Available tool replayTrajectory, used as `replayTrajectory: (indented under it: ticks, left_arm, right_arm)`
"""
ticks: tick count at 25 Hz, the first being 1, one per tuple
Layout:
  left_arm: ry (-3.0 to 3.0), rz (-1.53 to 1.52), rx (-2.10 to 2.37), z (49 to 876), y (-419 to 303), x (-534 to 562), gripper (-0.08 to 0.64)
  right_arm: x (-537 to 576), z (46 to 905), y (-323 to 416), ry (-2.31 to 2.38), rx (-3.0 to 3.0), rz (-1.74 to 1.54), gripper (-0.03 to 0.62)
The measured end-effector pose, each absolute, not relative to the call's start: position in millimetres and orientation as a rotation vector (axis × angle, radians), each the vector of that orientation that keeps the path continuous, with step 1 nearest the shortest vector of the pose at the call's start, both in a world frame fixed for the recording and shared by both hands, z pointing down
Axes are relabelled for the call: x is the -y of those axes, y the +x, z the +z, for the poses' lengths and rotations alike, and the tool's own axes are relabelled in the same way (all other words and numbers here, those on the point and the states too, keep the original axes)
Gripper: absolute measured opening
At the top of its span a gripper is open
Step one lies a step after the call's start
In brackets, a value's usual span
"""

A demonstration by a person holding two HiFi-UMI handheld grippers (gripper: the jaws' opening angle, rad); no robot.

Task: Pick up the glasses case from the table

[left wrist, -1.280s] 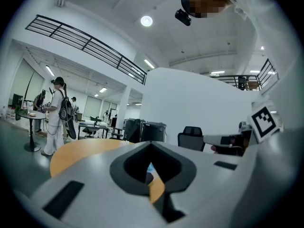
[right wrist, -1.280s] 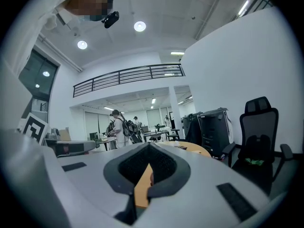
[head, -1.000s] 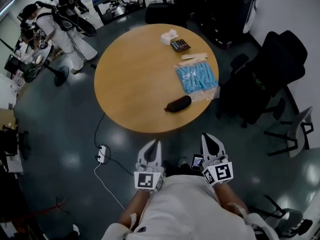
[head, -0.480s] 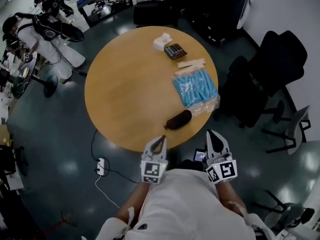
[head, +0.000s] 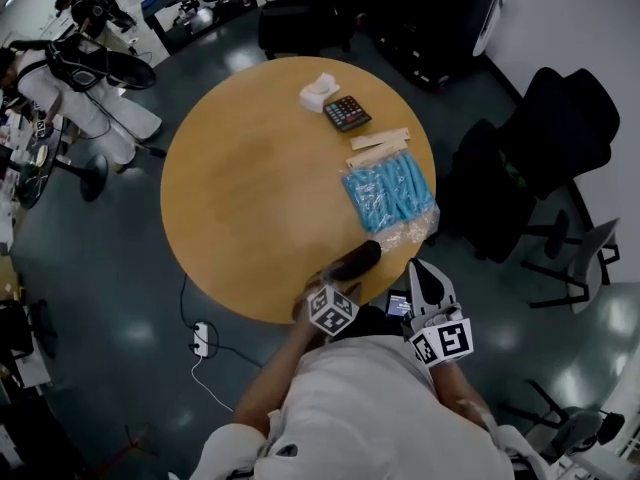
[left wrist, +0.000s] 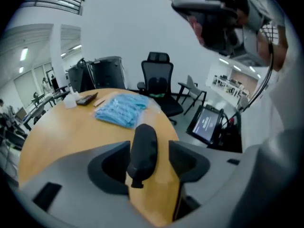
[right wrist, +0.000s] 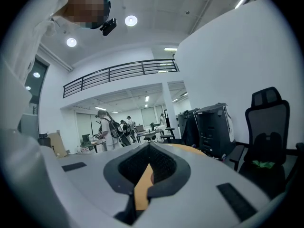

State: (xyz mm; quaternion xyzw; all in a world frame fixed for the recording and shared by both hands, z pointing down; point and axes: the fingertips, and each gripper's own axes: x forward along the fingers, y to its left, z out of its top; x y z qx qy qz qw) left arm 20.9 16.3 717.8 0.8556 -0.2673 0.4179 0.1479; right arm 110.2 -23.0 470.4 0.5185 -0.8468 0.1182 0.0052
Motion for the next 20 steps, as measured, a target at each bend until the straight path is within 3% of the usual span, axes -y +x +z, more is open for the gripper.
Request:
replayTrajectory:
  ticks: [6, 11, 15, 17, 20]
  left_arm:
    - [2.342, 1.669, 0.563, 797, 45, 20, 0.286]
    - [2.2, 1.726, 0.361, 833, 61, 12, 0.376]
    - [2.187, 1.838, 0.285, 852, 61, 6, 0.372]
    - [2.221, 1.85, 0.303, 849, 60, 10, 0.298]
    - [2.28, 1.809, 0.397, 833, 54, 23, 0.296]
  right_arm:
    - [46, 484, 119, 1.62, 2.651, 0.425, 0.015]
    - [54, 491, 130, 1.629, 2.638, 0.453, 0.015]
    - [59, 492, 139, 1.654, 2.624, 0.462, 0.015]
    - [61, 492, 142, 1.659, 2.62, 0.463, 0.014]
    - [66, 493, 144, 1.649, 2.627, 0.455, 0.015]
